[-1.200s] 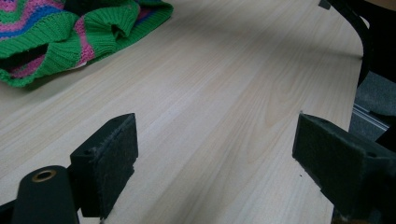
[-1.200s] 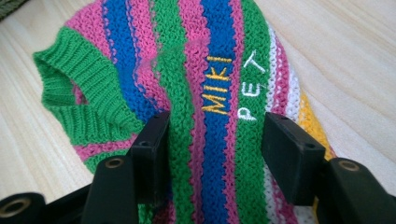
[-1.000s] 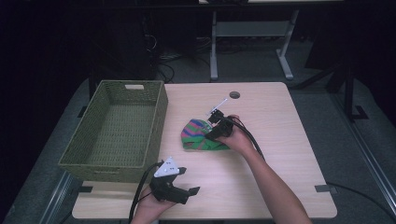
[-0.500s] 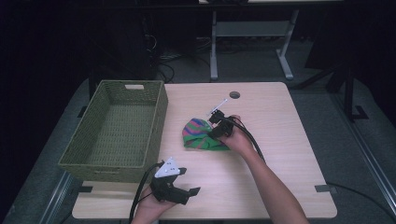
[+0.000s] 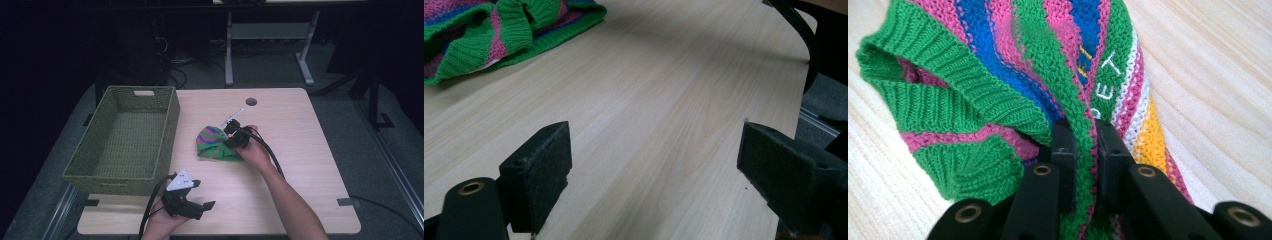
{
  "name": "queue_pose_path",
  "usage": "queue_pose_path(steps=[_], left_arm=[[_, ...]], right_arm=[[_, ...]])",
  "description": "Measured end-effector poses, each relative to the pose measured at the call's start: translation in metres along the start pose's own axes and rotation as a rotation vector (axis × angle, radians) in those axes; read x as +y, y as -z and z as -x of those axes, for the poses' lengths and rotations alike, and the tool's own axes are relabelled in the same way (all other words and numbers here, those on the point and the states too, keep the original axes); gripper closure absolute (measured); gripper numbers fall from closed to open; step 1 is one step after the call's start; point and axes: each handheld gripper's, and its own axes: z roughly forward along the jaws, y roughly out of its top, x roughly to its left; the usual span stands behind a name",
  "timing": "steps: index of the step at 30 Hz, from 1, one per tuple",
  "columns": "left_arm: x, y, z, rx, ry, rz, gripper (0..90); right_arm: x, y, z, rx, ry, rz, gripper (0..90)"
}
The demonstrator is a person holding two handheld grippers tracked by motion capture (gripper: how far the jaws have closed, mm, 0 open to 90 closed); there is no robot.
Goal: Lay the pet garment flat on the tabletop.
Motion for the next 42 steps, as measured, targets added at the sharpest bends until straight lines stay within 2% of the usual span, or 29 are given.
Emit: queue_pose_path(steps=[5,9,11,17,19,20,21,22,23,24,25,26,27,28,29,30,32,33,34,35,36,37,38,42], left_arm=[[0.0,0.001,-0.002,-0.001,0.002,0.003,14.0],[0.0,0.002,-0.004,0.001,0.009,0.007,14.0],[0.0,0.003,-0.005,0.001,0.009,0.008,14.0],[0.0,0.003,-0.005,0.004,0.012,0.012,14.0],[0.0,0.003,-0.004,0.002,0.012,0.013,13.9],[0.0,0.003,-0.004,0.002,0.012,0.013,14.0],[0.0,0.003,-0.004,0.002,0.011,0.013,14.0],[0.0,0.003,-0.004,0.002,0.01,0.012,14.0],[0.0,0.003,-0.004,0.003,0.009,0.009,14.0],[0.0,0.003,-0.004,0.003,0.009,0.009,13.9],[0.0,0.003,-0.004,0.002,0.011,0.01,14.0],[0.0,0.003,-0.004,0.002,0.011,0.01,14.0],[0.0,0.002,-0.004,0.002,0.011,0.008,14.0],[0.0,0.002,-0.004,0.002,0.011,0.008,13.9],[0.0,0.002,-0.004,0.001,0.013,0.01,14.0],[0.0,0.002,-0.004,0.001,0.013,0.011,14.0],[0.0,0.002,-0.003,0.0,0.014,0.013,14.0],[0.0,0.002,-0.003,0.0,0.014,0.013,14.0],[0.0,0.003,-0.003,0.0,0.011,0.014,14.0],[0.0,0.003,-0.002,-0.001,0.007,0.009,14.0],[0.0,0.003,-0.002,-0.001,0.007,0.009,14.0],[0.0,0.002,-0.002,-0.002,0.008,0.009,14.0],[0.0,0.002,-0.002,-0.002,0.008,0.009,14.0],[0.0,0.002,-0.001,-0.003,0.004,0.007,14.0]], right_arm=[[-0.001,0.003,0.005,0.037,-0.002,0.013,82.3],[-0.002,0.007,0.006,0.047,0.004,0.022,82.5],[-0.001,0.015,0.008,0.064,0.001,0.044,82.6],[-0.004,0.023,0.013,0.06,-0.001,0.034,82.5],[-0.009,0.019,0.013,0.051,0.006,0.025,76.9],[-0.009,0.019,0.013,0.051,0.006,0.025,76.9],[-0.01,0.017,0.013,0.049,0.006,0.02,70.0],[-0.012,0.012,0.012,0.046,0.012,-0.003,57.2],[-0.012,0.01,0.011,0.046,0.018,-0.001,52.5],[-0.012,0.01,0.011,0.046,0.018,-0.001,52.5],[-0.013,0.008,0.01,0.063,0.02,0.002,45.5],[-0.013,0.008,0.01,0.063,0.02,0.002,45.5],[-0.014,0.007,0.009,0.073,0.038,0.004,41.2],[-0.014,0.007,0.009,0.073,0.038,0.004,41.2],[-0.014,0.006,0.007,0.058,0.071,-0.001,41.7],[-0.014,0.006,0.005,0.045,0.084,-0.005,41.8],[-0.014,0.006,0.003,0.031,0.088,-0.009,42.3],[-0.013,0.006,0.001,0.023,0.09,-0.013,47.3],[-0.013,0.006,0.001,0.023,0.09,-0.013,47.3],[-0.012,0.006,-0.001,0.018,0.108,-0.018,57.3],[-0.012,0.006,-0.001,0.018,0.108,-0.018,57.3],[-0.012,0.007,-0.003,0.017,0.104,-0.024,65.1],[-0.012,0.007,-0.003,0.017,0.104,-0.024,65.1],[-0.011,0.008,-0.003,0.003,0.094,-0.028,74.6]])
